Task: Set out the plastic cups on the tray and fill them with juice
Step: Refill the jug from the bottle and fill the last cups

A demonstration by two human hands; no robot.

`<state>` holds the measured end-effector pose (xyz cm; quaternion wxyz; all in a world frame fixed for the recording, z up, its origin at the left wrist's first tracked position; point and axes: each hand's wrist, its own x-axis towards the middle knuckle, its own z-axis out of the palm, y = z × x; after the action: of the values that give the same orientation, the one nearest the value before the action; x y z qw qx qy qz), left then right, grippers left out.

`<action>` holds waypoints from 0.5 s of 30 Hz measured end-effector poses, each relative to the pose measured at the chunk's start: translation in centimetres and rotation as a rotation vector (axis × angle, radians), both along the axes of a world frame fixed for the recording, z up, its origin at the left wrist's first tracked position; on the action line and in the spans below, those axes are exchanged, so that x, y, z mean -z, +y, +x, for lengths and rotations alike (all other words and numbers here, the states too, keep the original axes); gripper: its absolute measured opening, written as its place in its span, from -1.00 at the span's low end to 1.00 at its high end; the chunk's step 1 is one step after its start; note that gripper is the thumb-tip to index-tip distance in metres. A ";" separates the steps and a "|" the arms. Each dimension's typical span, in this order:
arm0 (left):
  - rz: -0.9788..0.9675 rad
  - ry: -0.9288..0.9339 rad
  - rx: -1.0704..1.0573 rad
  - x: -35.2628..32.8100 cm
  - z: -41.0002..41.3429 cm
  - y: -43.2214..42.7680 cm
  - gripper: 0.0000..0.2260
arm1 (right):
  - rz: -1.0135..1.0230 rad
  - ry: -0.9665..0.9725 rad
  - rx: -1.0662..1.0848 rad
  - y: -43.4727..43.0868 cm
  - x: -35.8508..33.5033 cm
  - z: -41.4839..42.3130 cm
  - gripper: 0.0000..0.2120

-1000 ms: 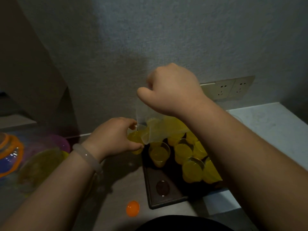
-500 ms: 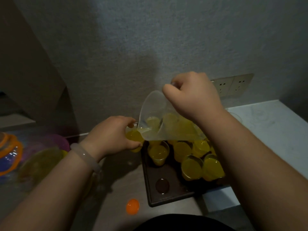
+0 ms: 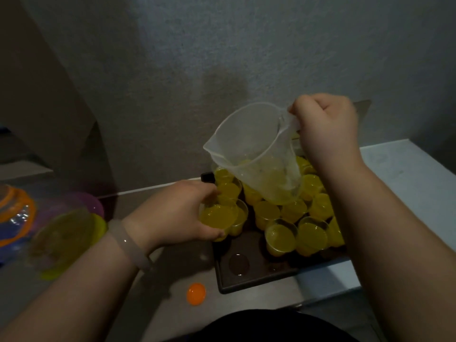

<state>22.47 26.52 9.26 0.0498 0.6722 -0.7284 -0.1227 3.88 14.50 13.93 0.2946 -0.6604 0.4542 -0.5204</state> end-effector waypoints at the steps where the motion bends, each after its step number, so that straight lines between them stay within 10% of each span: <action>1: 0.005 -0.006 0.025 0.3 -0.3 0.1 -0.32 | 0.011 -0.009 0.005 0.2 0.3 0.1 -0.65; 15: 0.054 0.023 0.209 4.3 -3.8 0.7 -0.32 | 0.053 -0.108 0.054 1.4 2.0 -1.1 -0.66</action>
<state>18.66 27.23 4.96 0.0270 0.5922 -0.7904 -0.1546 2.81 15.88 11.96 0.3220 -0.6108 0.4689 -0.5508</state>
